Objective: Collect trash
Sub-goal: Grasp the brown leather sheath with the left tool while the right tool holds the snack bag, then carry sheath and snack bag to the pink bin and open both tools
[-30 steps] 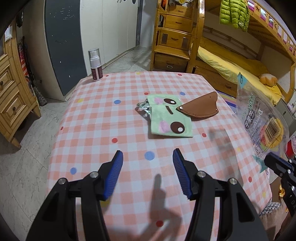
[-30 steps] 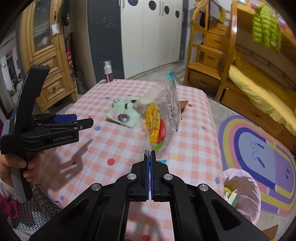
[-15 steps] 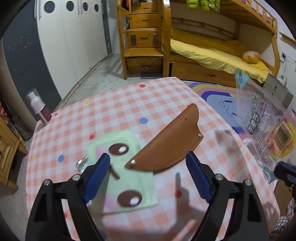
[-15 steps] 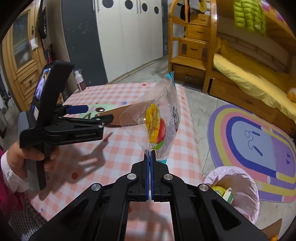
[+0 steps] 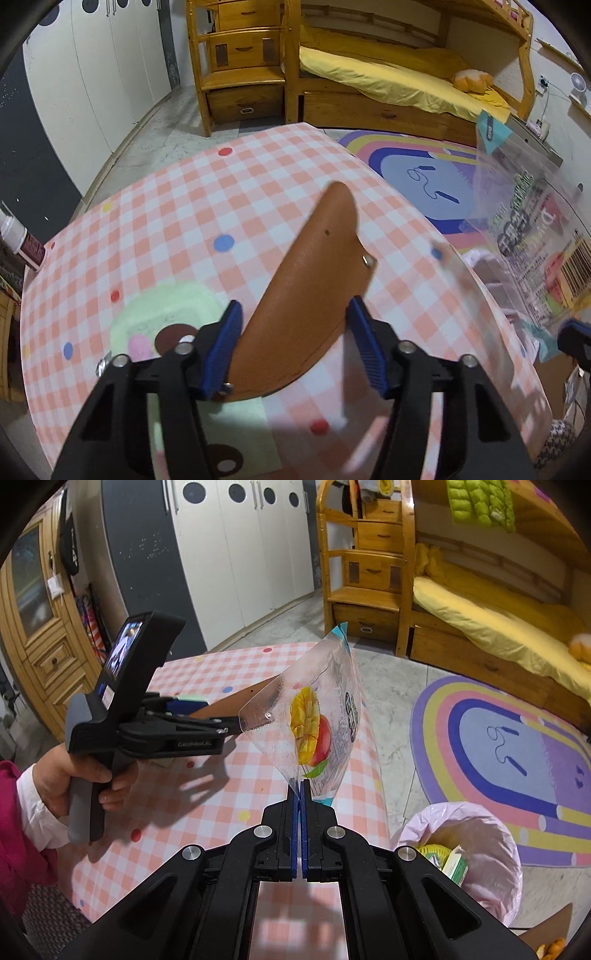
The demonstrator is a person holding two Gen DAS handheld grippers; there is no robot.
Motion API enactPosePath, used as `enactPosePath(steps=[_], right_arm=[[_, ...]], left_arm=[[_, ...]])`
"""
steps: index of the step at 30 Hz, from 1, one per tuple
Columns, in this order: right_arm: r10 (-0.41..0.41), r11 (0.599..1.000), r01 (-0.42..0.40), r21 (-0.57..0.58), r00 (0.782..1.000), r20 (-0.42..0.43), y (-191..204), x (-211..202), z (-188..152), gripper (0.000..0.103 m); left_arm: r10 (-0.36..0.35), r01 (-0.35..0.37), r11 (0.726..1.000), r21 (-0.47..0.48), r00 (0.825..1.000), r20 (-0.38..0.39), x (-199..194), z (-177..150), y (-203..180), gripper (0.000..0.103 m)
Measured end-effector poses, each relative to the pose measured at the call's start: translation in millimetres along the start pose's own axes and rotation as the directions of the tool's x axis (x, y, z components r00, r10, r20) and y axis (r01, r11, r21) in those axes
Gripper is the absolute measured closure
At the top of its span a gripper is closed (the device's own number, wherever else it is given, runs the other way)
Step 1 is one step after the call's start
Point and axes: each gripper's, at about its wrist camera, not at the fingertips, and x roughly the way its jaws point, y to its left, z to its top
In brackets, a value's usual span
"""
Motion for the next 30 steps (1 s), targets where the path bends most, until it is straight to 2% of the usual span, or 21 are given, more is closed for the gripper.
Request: enactPosePath(steps=[2, 8, 13, 19, 21, 24, 26, 30], right_arm=[[0.012, 1.000, -0.012, 0.010, 1.000, 0.002, 0.6, -5.2, -3.9, 0.102], [0.080, 0.996, -0.080, 0.032, 0.997, -0.020, 14.9, -16.9, -22.6, 0.102], [0.129, 0.992, -0.129, 0.011, 0.989, -0.065, 41.2, -16.3, -41.5, 0.102], [0.156, 0.988, -0.155, 0.010, 0.986, -0.064, 51.4, -23.7, -50.3, 0.102], [0.164, 0.987, -0.163, 0.012, 0.985, -0.050, 50.4, -28.4, -51.3, 0.102], [0.156, 0.988, -0.156, 0.016, 0.987, -0.046, 49.2, -32.2, -53.6, 0.102], [0.141, 0.990, -0.140, 0.023, 0.989, -0.044, 46.7, -33.3, -55.9, 0.102], [0.092, 0.995, -0.093, 0.022, 0.996, 0.014, 39.0, -48.6, -54.9, 0.102]], left_arm=[[-0.008, 0.008, 1.000, -0.003, 1.000, -0.007, -9.1, -10.9, -6.1, 0.071], [-0.048, 0.051, 0.995, -0.085, 0.998, 0.043, -46.9, -45.7, -12.1, 0.091], [-0.063, 0.077, 0.985, -0.157, 0.994, 0.087, -81.8, -81.3, -11.8, 0.094], [-0.050, 0.070, 0.977, -0.202, 0.994, 0.101, -110.0, -121.4, -9.8, 0.094], [-0.058, 0.081, 0.975, -0.207, 0.992, 0.111, -117.8, -127.5, -10.2, 0.094], [-0.036, 0.059, 0.980, -0.188, 0.992, 0.123, -123.0, -130.3, -16.5, 0.094], [-0.031, 0.053, 0.983, -0.177, 0.992, 0.122, -122.3, -126.5, -20.9, 0.094], [-0.032, 0.057, 0.986, -0.159, 0.988, 0.152, -129.0, -120.7, -31.6, 0.095]])
